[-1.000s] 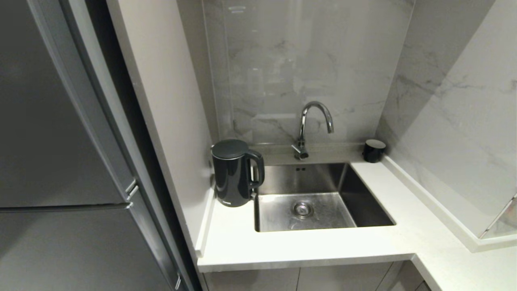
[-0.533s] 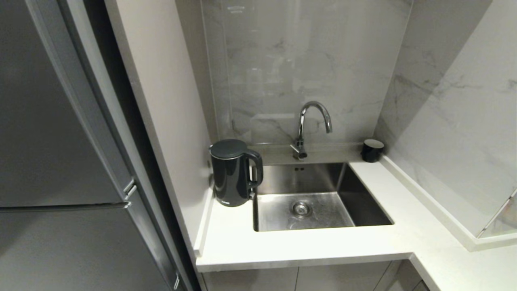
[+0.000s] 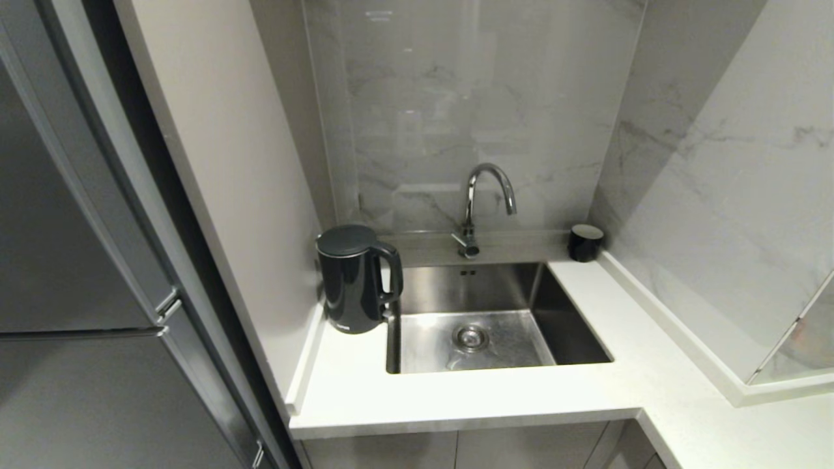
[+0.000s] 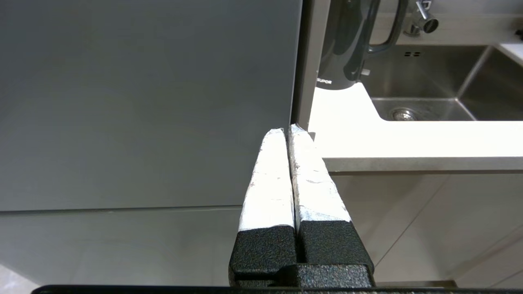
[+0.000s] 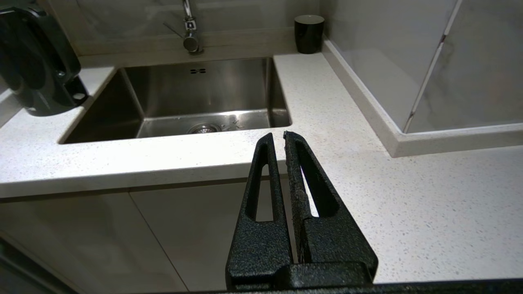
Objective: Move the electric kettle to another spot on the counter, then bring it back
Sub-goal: Grab the kettle
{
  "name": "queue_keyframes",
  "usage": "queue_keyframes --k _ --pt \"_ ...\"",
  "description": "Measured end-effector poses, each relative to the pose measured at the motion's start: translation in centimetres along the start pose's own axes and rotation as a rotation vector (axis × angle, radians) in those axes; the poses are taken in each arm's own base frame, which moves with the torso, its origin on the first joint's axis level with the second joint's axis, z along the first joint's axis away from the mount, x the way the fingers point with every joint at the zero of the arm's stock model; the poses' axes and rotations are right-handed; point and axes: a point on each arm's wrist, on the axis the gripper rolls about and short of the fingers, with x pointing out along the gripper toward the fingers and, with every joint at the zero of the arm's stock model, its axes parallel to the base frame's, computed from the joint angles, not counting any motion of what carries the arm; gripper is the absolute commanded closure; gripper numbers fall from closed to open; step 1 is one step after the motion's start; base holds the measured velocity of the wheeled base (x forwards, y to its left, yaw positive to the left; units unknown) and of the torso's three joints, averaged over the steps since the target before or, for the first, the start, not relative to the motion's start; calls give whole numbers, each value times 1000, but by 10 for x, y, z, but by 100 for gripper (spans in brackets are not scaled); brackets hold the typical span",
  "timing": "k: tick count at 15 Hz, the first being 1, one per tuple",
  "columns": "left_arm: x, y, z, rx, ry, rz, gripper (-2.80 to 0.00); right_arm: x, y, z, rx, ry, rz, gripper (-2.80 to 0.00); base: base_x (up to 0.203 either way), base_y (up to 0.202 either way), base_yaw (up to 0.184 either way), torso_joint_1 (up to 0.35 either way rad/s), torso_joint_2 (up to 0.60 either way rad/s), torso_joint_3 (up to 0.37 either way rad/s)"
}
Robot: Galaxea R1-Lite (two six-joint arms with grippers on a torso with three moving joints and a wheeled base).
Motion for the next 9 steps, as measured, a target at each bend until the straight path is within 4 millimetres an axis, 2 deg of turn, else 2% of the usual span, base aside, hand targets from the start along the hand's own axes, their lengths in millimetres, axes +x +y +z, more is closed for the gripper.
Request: queue_keyframes --k 9 --pt "0 0 0 0 0 0 0 0 0 0 0 0 1 0 0 0 0 0 3 1"
